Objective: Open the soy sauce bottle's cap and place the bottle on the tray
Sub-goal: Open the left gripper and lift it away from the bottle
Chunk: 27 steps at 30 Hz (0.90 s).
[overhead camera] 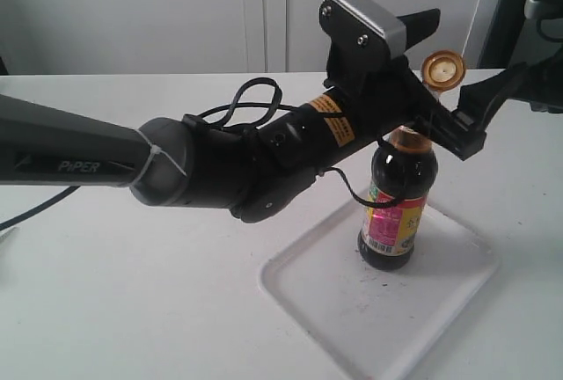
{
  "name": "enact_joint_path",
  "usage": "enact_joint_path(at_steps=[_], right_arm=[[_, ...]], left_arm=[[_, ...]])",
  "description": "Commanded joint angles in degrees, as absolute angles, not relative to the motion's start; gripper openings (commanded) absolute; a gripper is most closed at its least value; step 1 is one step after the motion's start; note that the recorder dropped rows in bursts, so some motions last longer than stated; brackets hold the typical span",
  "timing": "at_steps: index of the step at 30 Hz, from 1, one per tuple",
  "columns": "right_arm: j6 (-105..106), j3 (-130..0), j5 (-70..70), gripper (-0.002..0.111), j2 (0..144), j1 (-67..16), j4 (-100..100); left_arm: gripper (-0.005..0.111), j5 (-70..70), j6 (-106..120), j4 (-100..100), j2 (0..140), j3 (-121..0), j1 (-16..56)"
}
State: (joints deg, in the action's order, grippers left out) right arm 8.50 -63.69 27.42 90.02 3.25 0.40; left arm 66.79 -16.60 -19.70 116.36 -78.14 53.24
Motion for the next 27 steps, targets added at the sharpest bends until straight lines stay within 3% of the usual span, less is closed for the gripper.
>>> enact_joint_path(at_steps=[1,7,9,11,13,15,27], right_arm=[[8.9,-63.9,26.7,0.000,89.6,3.5,0.0],[8.9,-63.9,26.6,0.000,89.6,3.5,0.0],[8.9,-63.9,26.8,0.000,89.6,3.5,0.0],[8.9,-63.9,27.1,0.000,89.6,3.5,0.0],[8.9,-63.9,27.3,0.000,89.6,3.5,0.0],[8.9,-63.9,27.7,0.000,89.5,3.5,0.0],[9.4,-65.4,37.0,0.000,83.7,3.5,-1.8]], left_arm=[[0.105,66.1,-15.6,-21.1,114.7,-78.8,53.4],[0.104,55.0,-14.7,-24.9,108.4,-78.8,53.4],[0.094,51.3,-16.9,-25.9,105.8,-78.8,53.4],[0.068,45.7,-18.8,-25.9,103.1,-78.8,53.4],[0.030,36.6,-18.8,-26.3,100.1,-78.8,53.3],[0.000,29.4,-17.7,-26.3,97.8,-78.8,53.3],[0.000,-3.6,-15.1,-26.3,88.2,-78.8,50.6]])
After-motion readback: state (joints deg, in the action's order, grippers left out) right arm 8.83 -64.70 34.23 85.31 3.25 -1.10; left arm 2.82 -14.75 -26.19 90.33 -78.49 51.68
